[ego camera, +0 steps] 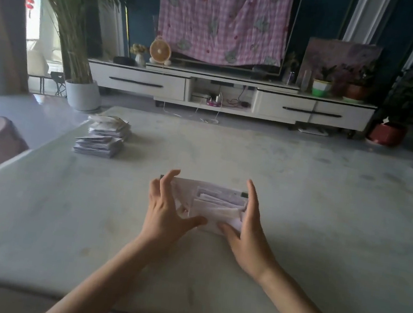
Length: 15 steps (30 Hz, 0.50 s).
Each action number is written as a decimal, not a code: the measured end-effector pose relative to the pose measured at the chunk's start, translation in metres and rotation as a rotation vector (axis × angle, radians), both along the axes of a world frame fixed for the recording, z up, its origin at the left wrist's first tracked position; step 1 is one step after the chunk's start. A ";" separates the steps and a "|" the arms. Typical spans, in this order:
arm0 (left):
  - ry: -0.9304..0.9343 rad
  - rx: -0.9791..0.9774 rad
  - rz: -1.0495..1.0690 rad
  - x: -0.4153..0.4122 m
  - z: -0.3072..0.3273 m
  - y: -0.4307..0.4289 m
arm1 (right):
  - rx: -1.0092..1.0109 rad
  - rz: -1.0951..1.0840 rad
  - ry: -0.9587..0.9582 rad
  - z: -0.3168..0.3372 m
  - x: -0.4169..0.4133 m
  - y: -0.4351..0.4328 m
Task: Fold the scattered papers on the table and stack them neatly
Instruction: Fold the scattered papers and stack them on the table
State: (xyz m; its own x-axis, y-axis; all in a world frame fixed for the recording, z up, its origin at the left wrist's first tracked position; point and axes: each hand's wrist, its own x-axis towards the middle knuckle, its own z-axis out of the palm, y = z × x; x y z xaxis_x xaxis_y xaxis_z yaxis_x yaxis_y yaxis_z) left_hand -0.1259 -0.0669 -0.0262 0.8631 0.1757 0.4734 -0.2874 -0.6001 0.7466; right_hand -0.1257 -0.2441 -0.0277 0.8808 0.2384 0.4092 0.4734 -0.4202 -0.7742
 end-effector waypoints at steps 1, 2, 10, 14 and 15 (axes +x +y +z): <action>-0.017 0.004 0.007 0.001 -0.001 0.000 | -0.061 -0.037 -0.077 -0.001 -0.002 0.001; -0.038 0.012 0.008 0.002 -0.001 0.000 | -0.101 -0.059 -0.150 -0.001 -0.003 0.000; -0.046 0.041 0.001 0.009 -0.001 -0.001 | -0.326 -0.094 -0.288 -0.001 0.003 -0.005; -0.037 0.037 -0.006 0.012 0.001 0.000 | -0.292 -0.053 -0.280 -0.002 0.005 -0.006; -0.031 0.030 -0.007 0.012 0.001 0.001 | -0.276 -0.048 -0.293 -0.003 0.006 -0.006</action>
State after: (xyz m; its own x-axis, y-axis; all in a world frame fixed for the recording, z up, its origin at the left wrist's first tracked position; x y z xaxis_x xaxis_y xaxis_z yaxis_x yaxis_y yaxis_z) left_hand -0.1139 -0.0663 -0.0255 0.8490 0.1549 0.5052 -0.3148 -0.6196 0.7190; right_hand -0.1196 -0.2497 -0.0305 0.7494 0.3357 0.5707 0.6316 -0.6208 -0.4643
